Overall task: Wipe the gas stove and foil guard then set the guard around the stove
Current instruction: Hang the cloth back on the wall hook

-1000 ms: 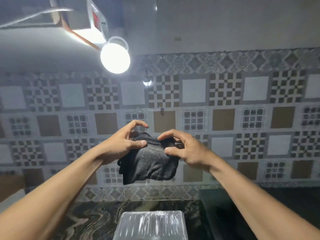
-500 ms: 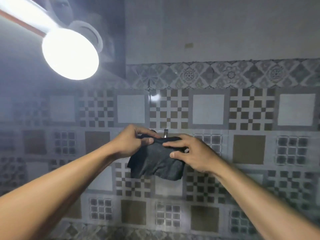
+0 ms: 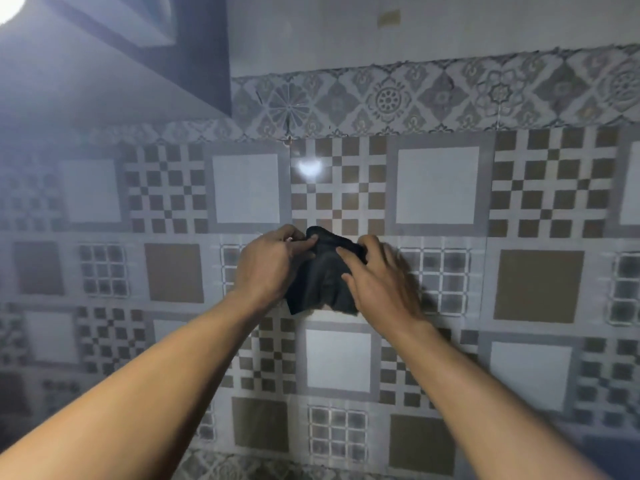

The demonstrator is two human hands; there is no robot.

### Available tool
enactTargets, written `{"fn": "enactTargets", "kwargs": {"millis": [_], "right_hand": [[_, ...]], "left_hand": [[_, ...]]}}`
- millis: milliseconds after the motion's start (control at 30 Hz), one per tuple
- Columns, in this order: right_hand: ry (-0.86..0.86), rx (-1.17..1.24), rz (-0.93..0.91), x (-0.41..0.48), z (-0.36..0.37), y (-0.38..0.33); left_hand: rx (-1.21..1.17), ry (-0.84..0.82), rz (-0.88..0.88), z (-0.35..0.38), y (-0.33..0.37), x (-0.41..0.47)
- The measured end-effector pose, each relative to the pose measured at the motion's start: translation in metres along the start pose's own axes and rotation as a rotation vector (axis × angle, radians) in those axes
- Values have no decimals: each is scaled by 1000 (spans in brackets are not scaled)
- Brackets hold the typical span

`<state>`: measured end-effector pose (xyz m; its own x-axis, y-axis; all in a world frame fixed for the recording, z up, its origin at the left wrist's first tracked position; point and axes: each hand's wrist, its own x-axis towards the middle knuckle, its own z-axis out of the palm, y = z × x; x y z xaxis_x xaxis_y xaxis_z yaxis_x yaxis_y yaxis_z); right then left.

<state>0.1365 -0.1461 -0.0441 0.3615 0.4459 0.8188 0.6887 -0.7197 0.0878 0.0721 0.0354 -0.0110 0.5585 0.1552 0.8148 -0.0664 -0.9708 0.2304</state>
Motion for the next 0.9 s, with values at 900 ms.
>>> {"fn": "enactTargets", "kwargs": {"millis": [900], "right_hand": [[-568, 250, 107, -54, -178, -68]], "left_hand": [[63, -531, -112, -148, 48, -108]]}}
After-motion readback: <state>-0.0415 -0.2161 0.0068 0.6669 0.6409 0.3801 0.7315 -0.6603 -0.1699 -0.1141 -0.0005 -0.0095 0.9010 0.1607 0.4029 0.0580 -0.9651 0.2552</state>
